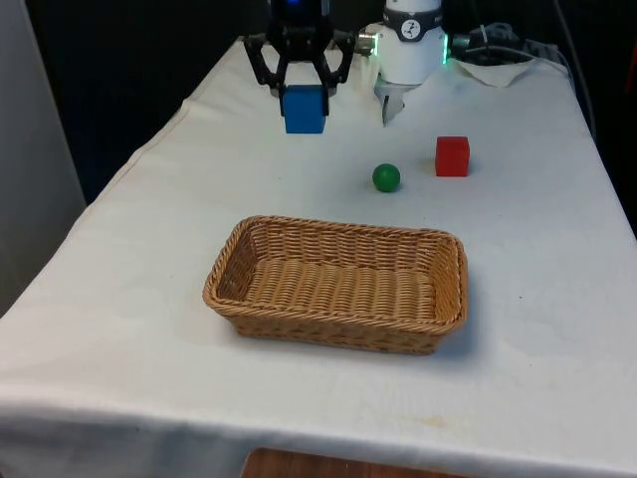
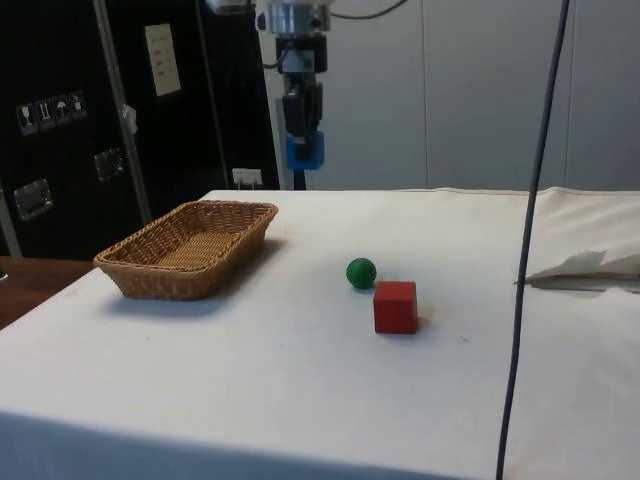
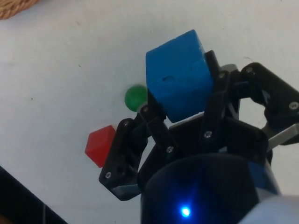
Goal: Place all non-red objects into the basket.
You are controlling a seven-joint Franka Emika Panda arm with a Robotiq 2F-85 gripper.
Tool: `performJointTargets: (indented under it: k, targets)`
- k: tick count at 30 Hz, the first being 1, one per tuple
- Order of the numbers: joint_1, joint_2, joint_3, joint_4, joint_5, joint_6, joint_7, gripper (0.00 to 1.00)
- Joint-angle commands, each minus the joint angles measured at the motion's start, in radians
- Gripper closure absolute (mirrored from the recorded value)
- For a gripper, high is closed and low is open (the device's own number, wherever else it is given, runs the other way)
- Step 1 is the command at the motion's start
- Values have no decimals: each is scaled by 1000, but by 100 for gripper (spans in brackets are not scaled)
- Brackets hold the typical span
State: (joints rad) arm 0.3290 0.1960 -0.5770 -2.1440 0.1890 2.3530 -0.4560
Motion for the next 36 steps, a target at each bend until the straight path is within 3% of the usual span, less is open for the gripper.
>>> performJointTargets:
  k: [1, 18, 26, 27, 33, 34, 35, 36]
  targets:
    - [4, 17, 5, 25, -3, -21, 15, 98]
    - [-2, 158, 68, 220, 17, -97, 75, 98]
    - [-5, 225, 77, 303, 43, -116, 76, 98]
    - [0, 221, 71, 295, 36, -104, 78, 98]
    - [-9, 310, 81, 402, 89, -130, 70, 98]
    - [0, 297, 72, 383, 76, -115, 75, 98]
    - [-10, 320, 81, 414, 96, -131, 68, 98]
    - [-10, 330, 81, 425, 101, -132, 67, 98]
